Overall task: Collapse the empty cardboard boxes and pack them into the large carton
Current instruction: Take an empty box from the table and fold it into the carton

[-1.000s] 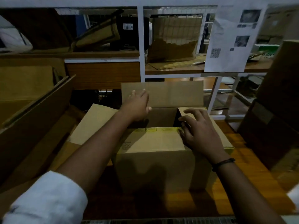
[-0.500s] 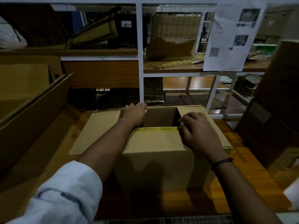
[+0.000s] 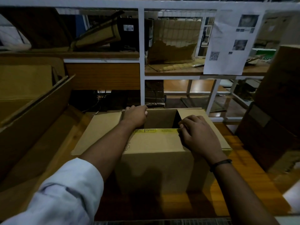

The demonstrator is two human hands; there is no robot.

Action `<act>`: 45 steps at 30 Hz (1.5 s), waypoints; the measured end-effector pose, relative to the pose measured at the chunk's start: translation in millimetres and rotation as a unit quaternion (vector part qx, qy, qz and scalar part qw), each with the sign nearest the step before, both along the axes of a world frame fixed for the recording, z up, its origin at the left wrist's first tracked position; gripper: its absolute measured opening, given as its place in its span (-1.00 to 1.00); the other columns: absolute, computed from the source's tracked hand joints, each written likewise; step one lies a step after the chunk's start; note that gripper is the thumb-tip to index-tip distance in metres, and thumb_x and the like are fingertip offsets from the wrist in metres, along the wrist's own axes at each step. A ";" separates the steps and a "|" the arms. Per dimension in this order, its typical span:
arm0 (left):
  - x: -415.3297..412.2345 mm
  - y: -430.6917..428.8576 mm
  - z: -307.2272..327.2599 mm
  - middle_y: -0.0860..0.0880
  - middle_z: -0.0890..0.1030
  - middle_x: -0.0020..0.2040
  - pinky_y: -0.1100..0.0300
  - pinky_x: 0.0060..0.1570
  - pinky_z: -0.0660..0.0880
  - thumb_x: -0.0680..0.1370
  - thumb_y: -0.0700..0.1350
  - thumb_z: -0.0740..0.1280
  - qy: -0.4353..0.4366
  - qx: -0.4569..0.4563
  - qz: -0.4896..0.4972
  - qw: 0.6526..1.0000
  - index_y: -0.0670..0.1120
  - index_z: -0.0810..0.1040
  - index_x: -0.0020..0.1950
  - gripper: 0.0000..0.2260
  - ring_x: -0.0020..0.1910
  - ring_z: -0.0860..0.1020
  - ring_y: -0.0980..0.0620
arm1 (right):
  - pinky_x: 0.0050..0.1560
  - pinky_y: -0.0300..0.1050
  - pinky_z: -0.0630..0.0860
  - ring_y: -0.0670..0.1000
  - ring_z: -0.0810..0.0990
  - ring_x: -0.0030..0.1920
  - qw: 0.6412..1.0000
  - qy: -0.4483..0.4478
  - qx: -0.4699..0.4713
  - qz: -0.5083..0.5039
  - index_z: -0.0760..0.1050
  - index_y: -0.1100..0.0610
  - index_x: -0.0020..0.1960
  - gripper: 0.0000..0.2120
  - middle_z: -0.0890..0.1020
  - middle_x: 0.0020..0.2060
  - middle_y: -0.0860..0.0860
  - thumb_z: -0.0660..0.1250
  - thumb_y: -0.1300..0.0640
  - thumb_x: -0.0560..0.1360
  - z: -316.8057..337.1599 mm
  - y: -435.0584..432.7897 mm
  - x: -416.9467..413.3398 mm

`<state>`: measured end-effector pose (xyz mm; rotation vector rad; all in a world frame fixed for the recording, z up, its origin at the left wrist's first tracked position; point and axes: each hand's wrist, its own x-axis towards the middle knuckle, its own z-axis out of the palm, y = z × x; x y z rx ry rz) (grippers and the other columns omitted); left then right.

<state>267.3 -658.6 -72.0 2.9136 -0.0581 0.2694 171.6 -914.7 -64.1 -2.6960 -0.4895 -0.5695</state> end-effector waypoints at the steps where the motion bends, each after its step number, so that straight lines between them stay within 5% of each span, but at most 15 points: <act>1: 0.6 -0.8 -0.3 -0.08 0.60 0.26 -0.10 0.25 0.34 0.71 -0.03 0.14 0.001 -0.002 0.006 1.000 0.04 0.49 0.37 -0.74 0.23 0.48 -0.14 | 0.10 -0.10 0.45 -0.04 0.43 0.16 1.000 0.000 0.001 -0.001 0.57 0.01 0.22 -0.73 0.57 0.16 -0.03 0.18 -0.04 0.66 0.4 0.6 -0.4; 8: -35.2 -34.2 22.7 -0.11 0.39 0.52 -0.21 0.48 0.28 0.65 0.03 0.27 0.018 -0.015 0.008 1.000 0.04 0.42 0.49 -0.61 0.48 0.35 -0.19 | 0.17 -0.04 0.49 0.03 0.43 0.24 0.997 -0.006 -0.081 -0.001 0.61 0.02 0.10 -0.76 0.60 0.19 -0.01 0.23 -0.07 0.63 14.2 6.5 -14.3; 15: -99.7 -63.7 7.7 -0.11 0.68 0.08 -0.02 0.08 0.43 0.71 0.11 0.08 0.014 -0.027 0.006 1.000 0.00 0.63 0.20 -0.63 0.08 0.60 -0.15 | 0.21 -0.06 0.52 0.06 0.53 0.16 0.989 0.080 -0.117 0.029 0.51 0.13 0.32 -0.70 0.58 0.17 0.09 0.35 0.12 0.60 16.3 56.7 -59.1; 19: -110.0 -63.7 10.8 -0.05 0.69 0.01 -0.03 0.10 0.53 0.69 0.16 0.13 -0.019 -0.063 0.024 0.998 0.01 0.64 0.18 -0.64 0.00 0.62 -0.09 | 0.54 0.18 0.26 0.20 0.09 0.61 0.989 0.055 -0.122 -0.069 0.45 0.11 0.37 -0.64 0.25 0.57 0.20 0.30 0.02 0.62 15.2 40.0 -42.9; 23: -112.3 -64.8 14.7 -0.03 0.69 0.01 -0.01 0.10 0.53 0.69 0.17 0.13 -0.029 -0.071 0.028 0.997 0.02 0.64 0.18 -0.64 -0.01 0.60 -0.07 | 0.59 0.21 0.01 0.23 0.02 0.62 0.983 0.013 -0.098 -0.153 0.46 0.05 0.37 -0.65 0.23 0.58 0.17 0.22 -0.02 0.63 30.6 -6.3 -19.2; 27: -112.6 -66.0 12.8 -0.01 0.68 -0.03 -0.02 0.09 0.54 0.69 0.18 0.13 -0.023 -0.072 0.038 0.996 0.04 0.64 0.17 -0.64 -0.05 0.59 -0.03 | 0.53 0.20 0.22 0.22 0.31 0.49 0.969 0.055 -0.074 -0.229 0.51 0.07 0.32 -0.67 0.46 0.41 0.18 0.21 -0.05 0.64 30.5 -48.8 0.0; 32: -112.1 -65.5 10.7 0.00 0.68 -0.04 -0.04 0.11 0.55 0.68 0.19 0.14 -0.026 -0.077 0.042 0.996 0.03 0.64 0.15 -0.64 -0.05 0.60 -0.03 | 0.02 0.11 0.59 0.05 0.53 -0.06 0.962 0.115 -0.001 -0.246 0.54 0.08 0.16 -0.76 0.54 -0.07 0.04 0.23 -0.03 0.63 10.1 -59.0 3.5; 37: -110.4 -66.5 9.9 0.02 0.66 -0.07 -0.04 0.07 0.58 0.67 0.21 0.14 -0.017 -0.088 0.046 0.995 0.05 0.63 0.14 -0.65 -0.08 0.59 -0.01 | -0.05 0.11 0.64 0.07 0.60 -0.10 0.956 0.137 0.045 -0.254 0.53 0.10 0.19 -0.79 0.59 -0.11 0.06 0.20 0.06 0.65 9.8 -59.5 7.5; 41: -111.8 -64.2 11.6 0.00 0.67 -0.02 -0.05 0.11 0.57 0.67 0.21 0.14 -0.009 -0.092 0.041 0.995 0.05 0.62 0.16 -0.65 -0.04 0.60 -0.03 | -0.07 0.05 0.60 0.09 0.58 -0.09 0.948 0.155 0.041 -0.274 0.52 0.10 0.19 -0.81 0.41 -0.24 -0.01 0.23 0.16 0.61 11.3 -56.0 10.7; 45: -108.4 -58.0 7.0 0.01 0.66 -0.03 -0.04 0.08 0.58 0.67 0.22 0.13 0.004 -0.102 0.051 0.993 0.06 0.61 0.18 -0.64 -0.06 0.59 -0.02 | -0.05 0.08 0.62 0.10 0.59 -0.08 0.948 0.141 0.073 -0.275 0.55 0.09 0.20 -0.78 0.57 -0.10 0.06 0.22 0.13 0.61 11.5 -49.7 4.8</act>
